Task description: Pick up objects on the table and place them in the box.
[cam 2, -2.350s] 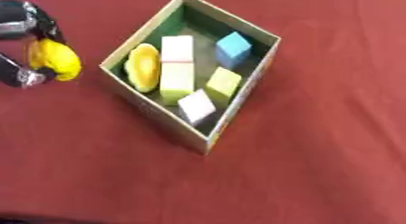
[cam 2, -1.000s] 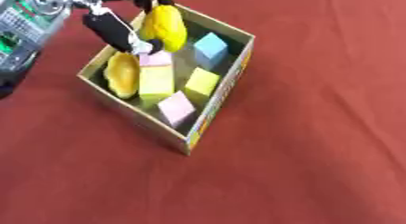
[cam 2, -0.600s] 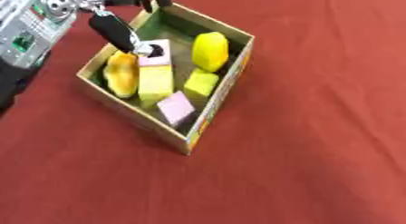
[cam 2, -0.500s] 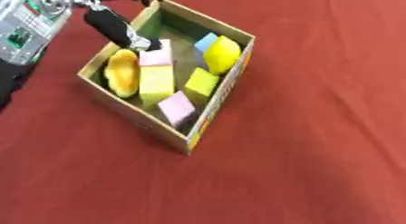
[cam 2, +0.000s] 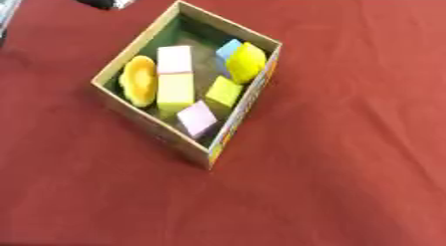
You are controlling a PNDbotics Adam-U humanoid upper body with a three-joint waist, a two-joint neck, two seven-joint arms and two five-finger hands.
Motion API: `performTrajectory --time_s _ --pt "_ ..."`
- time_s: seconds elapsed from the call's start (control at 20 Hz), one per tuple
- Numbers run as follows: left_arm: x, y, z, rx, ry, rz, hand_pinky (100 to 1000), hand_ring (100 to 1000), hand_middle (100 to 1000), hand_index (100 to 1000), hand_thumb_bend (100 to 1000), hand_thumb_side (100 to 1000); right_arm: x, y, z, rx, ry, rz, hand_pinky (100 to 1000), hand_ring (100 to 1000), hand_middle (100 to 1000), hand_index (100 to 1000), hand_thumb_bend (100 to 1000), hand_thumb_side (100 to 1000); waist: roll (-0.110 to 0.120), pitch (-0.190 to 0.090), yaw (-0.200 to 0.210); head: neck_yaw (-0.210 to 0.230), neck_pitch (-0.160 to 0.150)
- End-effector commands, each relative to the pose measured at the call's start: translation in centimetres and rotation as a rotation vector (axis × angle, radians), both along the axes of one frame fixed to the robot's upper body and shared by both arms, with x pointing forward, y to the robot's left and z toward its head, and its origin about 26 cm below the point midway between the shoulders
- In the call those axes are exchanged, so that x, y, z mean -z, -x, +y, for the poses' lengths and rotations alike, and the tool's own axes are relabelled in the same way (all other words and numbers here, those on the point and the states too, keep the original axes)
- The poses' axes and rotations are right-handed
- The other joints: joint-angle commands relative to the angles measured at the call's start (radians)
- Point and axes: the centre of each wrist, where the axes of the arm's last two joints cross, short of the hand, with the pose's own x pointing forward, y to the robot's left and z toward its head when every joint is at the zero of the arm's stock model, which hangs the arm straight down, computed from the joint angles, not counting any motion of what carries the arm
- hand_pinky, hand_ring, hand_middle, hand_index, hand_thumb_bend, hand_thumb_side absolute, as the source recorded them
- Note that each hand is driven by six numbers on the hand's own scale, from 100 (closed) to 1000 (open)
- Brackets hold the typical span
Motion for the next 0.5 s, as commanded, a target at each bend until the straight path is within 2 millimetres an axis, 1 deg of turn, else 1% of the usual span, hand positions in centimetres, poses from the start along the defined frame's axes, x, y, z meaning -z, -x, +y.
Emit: performTrajectory --time_s 0.05,0.15,0.25,0.3,0.4,0.5 --pt "-2.4 2.3 3.5 -0.041 0.09 -0.109 766 651 660 810 100 411 -0.7 0.4 -0.4 0.024 0.01 -0.039 819 822 632 805 100 581 -0.006 -0.028 0.013 -0.022 0.007" --pt "-2.3 3.3 5.2 -0.067 0.158 -0.126 761 646 652 808 100 441 -0.5 0.5 -0.6 0.037 0.002 -0.043 821 827 638 806 100 594 -0.015 -0.029 0.029 -0.036 0.008" --pt "-2.0 4.3 6.4 -0.086 0.238 -0.137 758 642 645 807 100 447 -0.3 0.5 -0.7 0.045 -0.01 -0.047 822 830 641 806 100 594 -0.023 -0.029 0.041 -0.046 0.005" --pt "-1.7 4.8 6.9 -0.091 0.279 -0.139 756 641 641 808 100 432 -0.2 0.6 -0.7 0.05 -0.016 -0.049 822 831 642 806 100 599 -0.027 -0.029 0.047 -0.05 0.003" --pt "-1.0 5.7 7.7 -0.099 0.371 -0.142 753 639 636 808 102 442 0.0 0.6 -0.9 0.06 -0.027 -0.052 822 831 643 805 100 602 -0.036 -0.027 0.057 -0.058 -0.004" --pt "-0.3 6.4 8.6 -0.117 0.455 -0.139 752 638 631 809 124 447 0.1 0.6 -1.0 0.069 -0.035 -0.054 823 831 642 805 100 603 -0.043 -0.026 0.064 -0.063 -0.009"
